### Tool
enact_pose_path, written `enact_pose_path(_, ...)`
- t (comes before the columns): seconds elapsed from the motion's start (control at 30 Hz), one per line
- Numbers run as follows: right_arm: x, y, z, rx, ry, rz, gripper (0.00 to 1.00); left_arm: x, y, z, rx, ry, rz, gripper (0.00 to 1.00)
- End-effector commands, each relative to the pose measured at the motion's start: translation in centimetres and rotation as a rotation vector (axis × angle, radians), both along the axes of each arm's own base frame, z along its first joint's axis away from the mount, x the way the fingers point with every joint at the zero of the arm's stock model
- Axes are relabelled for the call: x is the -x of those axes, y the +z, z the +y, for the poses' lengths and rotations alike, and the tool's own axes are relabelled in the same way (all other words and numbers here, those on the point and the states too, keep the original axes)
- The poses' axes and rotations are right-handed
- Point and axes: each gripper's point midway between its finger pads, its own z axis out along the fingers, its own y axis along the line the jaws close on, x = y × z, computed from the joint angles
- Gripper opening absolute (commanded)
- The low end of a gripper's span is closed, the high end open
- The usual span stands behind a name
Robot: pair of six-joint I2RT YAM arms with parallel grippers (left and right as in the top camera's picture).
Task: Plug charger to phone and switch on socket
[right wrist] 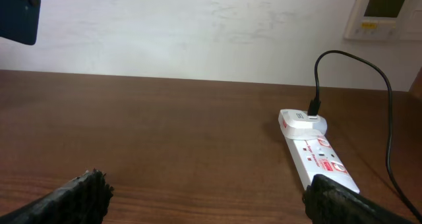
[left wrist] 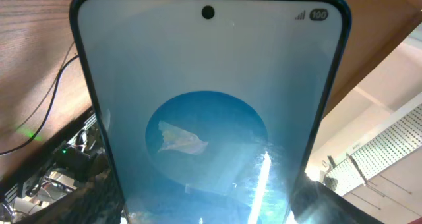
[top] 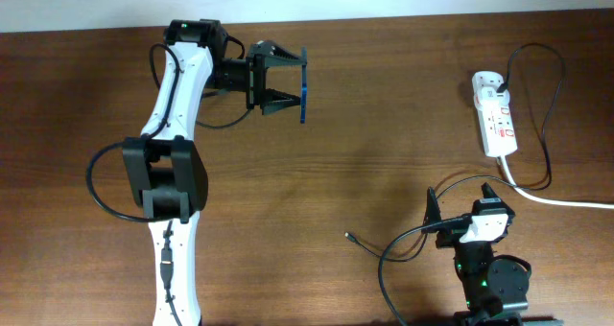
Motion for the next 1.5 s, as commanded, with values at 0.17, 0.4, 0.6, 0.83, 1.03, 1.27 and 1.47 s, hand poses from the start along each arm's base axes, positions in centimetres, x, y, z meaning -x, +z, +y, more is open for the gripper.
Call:
enact_pose_path(0.17,0.0,-0.3,-0.1,-0.005,-0.007,0.005,0.98,-0.4,1.7,0.1,0.062,0.013,-0.031,0.72)
enact_pose_path(0.4,0.0,-0.3,-0.1,-0.005,-0.007,0.005,0.98,-0.4,1.7,0.1,0.062,0.013,-0.030,0.72)
enact_pose_path(0.6,0.0,-0.2,-0.1,-0.005,-0.007,0.004,0.98,-0.4,1.7,0.1,0.062,0.013,-0.030,0.72)
enact_pose_path(0.83,7.6,2.1,13.9,-0.032,0.953,-0.088,0.98,-0.4,1.7,0.1,0.062,0.013,-0.030,0.72)
enact_pose_path(1.03,7.3,9.5,12.5,-0.285,0.861,-0.220,0.98,-0.4,1.7,0.1,0.062,0.014,-0.029,0.72)
enact_pose_path(1.27,7.8,16.4,12.8,-0.214,0.845,0.036,0.98,-0.4,1.7,0.1,0.062,0.014,-0.029,0.72)
enact_pose_path(1.47,3.6,20.0,13.9,-0.420,0.908,0.159,0.98,-0.4,1.7,0.1,0.062,0.013,-0.029,0.72)
